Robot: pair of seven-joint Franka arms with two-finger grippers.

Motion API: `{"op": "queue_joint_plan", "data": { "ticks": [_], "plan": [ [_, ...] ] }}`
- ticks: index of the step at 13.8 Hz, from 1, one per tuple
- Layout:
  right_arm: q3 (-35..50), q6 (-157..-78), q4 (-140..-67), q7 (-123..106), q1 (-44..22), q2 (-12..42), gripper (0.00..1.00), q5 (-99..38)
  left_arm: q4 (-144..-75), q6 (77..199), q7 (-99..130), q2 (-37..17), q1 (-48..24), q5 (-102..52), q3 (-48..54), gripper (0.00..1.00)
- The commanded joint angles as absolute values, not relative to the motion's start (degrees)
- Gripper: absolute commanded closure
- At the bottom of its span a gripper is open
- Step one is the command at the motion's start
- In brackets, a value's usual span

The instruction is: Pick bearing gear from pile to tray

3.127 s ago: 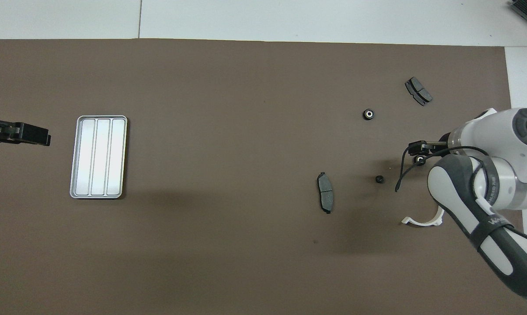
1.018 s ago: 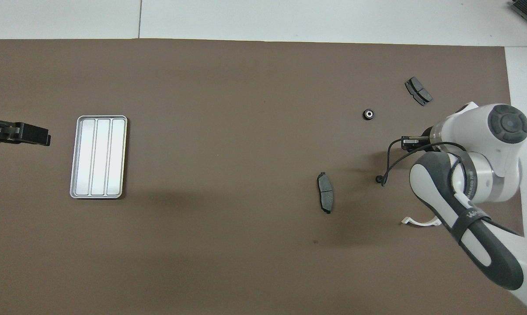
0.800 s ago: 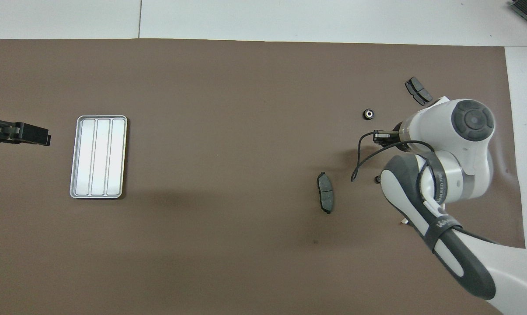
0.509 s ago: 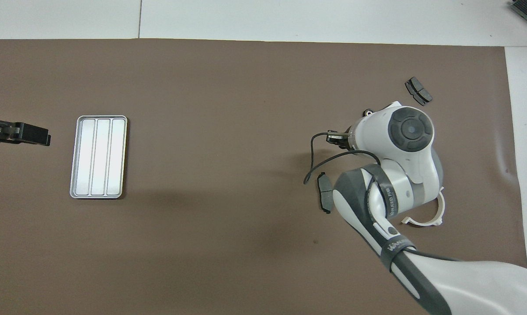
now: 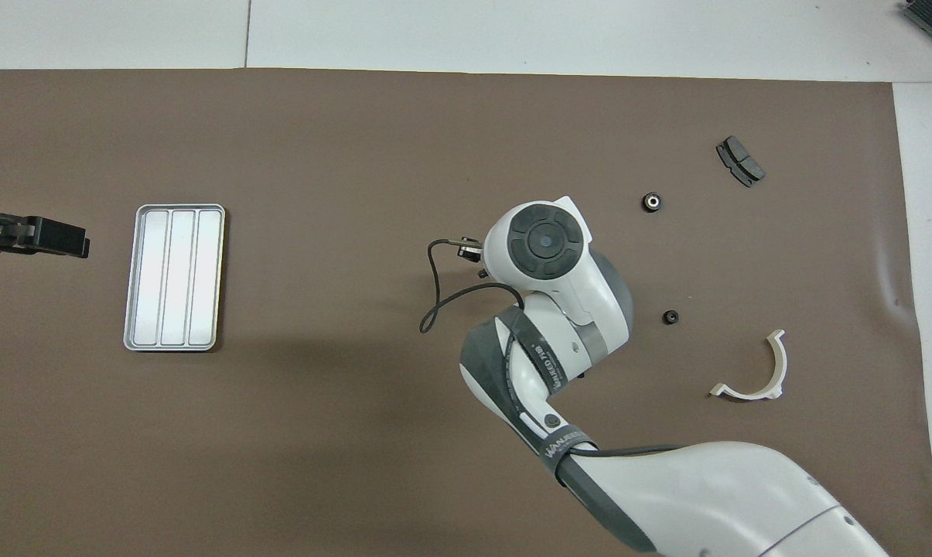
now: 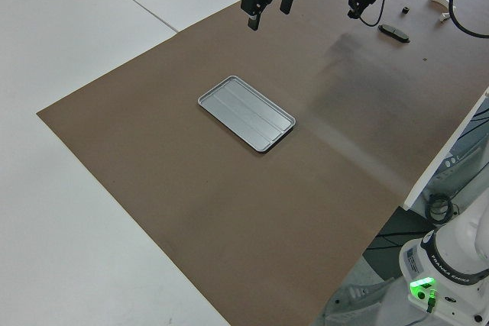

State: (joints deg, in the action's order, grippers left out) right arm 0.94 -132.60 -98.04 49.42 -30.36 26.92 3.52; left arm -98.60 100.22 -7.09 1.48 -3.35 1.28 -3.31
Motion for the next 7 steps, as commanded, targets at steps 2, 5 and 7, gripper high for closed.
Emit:
{"op": "queue_joint_plan", "data": {
  "ticks": [2,5,7],
  "plan": [
    [0.70,-130.61,-89.66,54.75,-33.48,33.30,1.00,3.52,-100.63,100.90,-7.29,3.34,-2.90,2.29,-3.08,0.00],
    [0.79,-130.61,-90.00,54.93,-36.29,33.31,1.00,3.43,-100.63,100.90,-7.29,3.34,-2.90,2.29,-3.08,0.00],
    [0.79,-130.60,-90.44,54.84,-36.56,33.31,0.42,3.60,-100.63,100.90,-7.29,3.34,-2.90,2.29,-3.08,0.00]
  ]
}}
